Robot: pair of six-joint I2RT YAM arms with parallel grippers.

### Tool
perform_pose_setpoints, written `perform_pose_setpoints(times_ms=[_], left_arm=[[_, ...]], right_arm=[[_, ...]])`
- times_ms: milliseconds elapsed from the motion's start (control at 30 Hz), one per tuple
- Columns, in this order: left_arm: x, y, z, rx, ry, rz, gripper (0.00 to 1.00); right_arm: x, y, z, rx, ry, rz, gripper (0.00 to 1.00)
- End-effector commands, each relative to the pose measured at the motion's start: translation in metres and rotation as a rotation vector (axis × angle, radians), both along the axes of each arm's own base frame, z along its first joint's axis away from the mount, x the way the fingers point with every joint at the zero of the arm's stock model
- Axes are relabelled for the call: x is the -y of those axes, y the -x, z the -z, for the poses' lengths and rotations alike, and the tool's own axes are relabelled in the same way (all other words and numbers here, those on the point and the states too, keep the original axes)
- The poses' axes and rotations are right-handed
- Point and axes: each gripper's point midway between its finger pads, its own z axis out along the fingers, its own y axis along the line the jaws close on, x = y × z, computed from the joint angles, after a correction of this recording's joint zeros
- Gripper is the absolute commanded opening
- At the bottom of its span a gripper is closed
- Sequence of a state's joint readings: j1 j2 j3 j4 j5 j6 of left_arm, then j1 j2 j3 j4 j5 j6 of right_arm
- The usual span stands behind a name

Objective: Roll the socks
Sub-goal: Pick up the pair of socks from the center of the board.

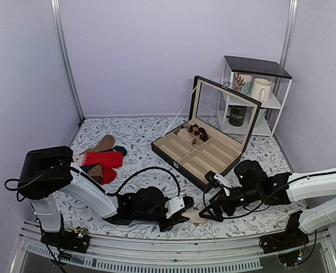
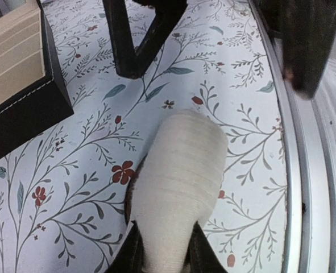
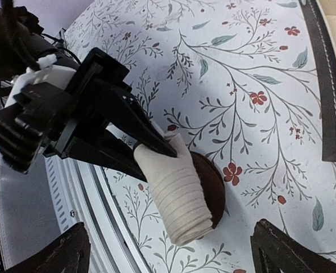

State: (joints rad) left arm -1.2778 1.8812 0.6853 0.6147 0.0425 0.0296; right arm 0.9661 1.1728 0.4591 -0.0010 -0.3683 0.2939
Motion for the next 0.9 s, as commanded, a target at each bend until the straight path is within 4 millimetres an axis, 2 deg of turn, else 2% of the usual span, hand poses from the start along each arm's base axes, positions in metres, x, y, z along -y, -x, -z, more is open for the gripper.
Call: perform_pose_setpoints(times_ms=[0, 133, 200, 333, 500, 633, 867], left_arm=[[-0.057, 0.02, 0.081, -0.118, -0.315, 0.005, 0.0], [-0.057, 0.019, 0.082, -0.118, -0.319, 0.004, 0.0], [-0.063, 0.021, 0.094, -0.13, -0.352, 0.004, 0.0], [-0.062, 0.021, 0.096, -0.133, -0.36, 0.006, 0.0], [-0.062, 0.021, 0.098, -0.132, -0.367, 0.009, 0.0], [-0.063, 0.022, 0.101, -0.137, -0.372, 0.01, 0.0], [-0.064, 0.022, 0.103, -0.14, -0.383, 0.007, 0.0]], right_arm=[[-0.008, 0.0, 0.004, -0.076, 0.005, -0.079, 1.0], [-0.016, 0.001, 0.018, -0.134, 0.01, -0.124, 1.0], [-0.019, 0.002, 0.023, -0.142, 0.008, -0.134, 1.0], [-0.016, -0.004, 0.039, -0.147, 0.05, -0.105, 1.0], [-0.017, -0.016, 0.048, -0.136, 0.07, -0.036, 1.0], [-0.019, -0.019, 0.055, -0.138, 0.081, -0.03, 0.98], [-0.021, -0.007, 0.063, -0.215, 0.077, -0.066, 0.81]])
